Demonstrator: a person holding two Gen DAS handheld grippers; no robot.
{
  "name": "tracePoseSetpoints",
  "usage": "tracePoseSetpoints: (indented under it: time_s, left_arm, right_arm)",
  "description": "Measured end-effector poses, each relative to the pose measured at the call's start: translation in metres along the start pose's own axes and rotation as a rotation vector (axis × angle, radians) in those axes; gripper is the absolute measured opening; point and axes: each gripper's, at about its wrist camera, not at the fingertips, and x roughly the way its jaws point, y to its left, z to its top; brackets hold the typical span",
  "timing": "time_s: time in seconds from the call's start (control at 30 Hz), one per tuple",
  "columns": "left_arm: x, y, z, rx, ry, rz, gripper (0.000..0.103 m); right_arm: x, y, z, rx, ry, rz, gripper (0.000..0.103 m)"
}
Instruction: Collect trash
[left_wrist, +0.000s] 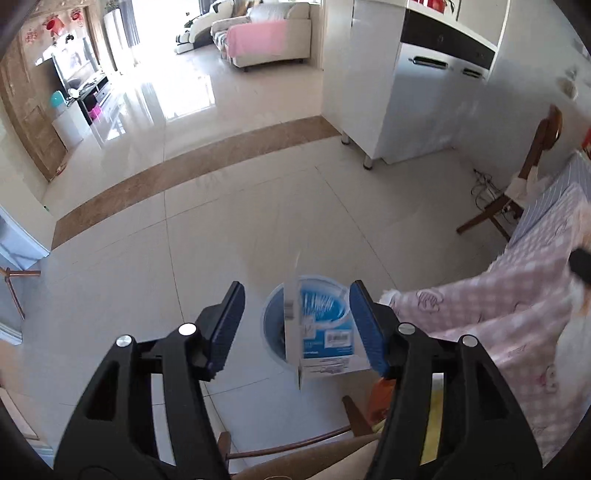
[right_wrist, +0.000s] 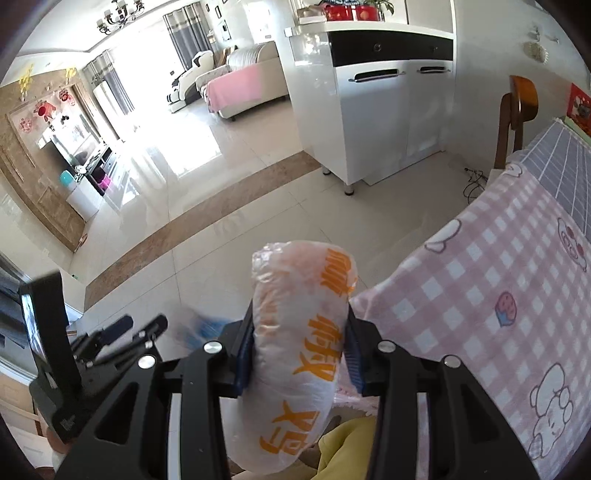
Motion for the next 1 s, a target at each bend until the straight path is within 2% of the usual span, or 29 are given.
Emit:
tracePoseSetpoints:
  time_s: [0.1,0.33,0.43,0.47,0.5,0.57,0.73,1.0]
  left_arm:
    - [0.003,0.009,-0.007,0.002,0.016,0.019,0.059]
    - [-0.003,0.034,-0.024,-0.03,0.031,0.05,0.059]
    - [-0.01,0.046,-0.031,-0.056,0.031,0.055,0.059]
    - [-0.015,0.051,-0.034,-0.061,0.024,0.064,0.059]
    - [-0.017,0.054,-0.035,-0.065,0.019,0.073,0.059]
    - [-0.023,0.06,-0.04,-0.082,0.012,0.094,0.061]
    - [-0.035,0.058,-0.055,-0.105,0.009,0.074,0.061]
    - [-0.068,0.031,-0.072,-0.065,-0.049,0.041,0.063]
  right_arm:
    - [0.012,0.005,0.004,0.001,0.011,-0.006,0.041]
    - [0.069,0.044,-0.007,-0.039,0.119,0.014,0.041]
    - [0.092,0.068,-0.012,-0.113,0.169,0.018,0.056]
    - [0.096,0.072,-0.015,-0.123,0.183,0.001,0.069]
    - [0.097,0.073,-0.019,-0.116,0.175,-0.004,0.071]
    - [0.096,0.074,-0.026,-0.107,0.165,0.028,0.071]
    - [0.087,0.073,-0.035,-0.118,0.173,0.051,0.071]
    - [0.019,0.054,-0.063,-0.127,0.074,0.093,0.071]
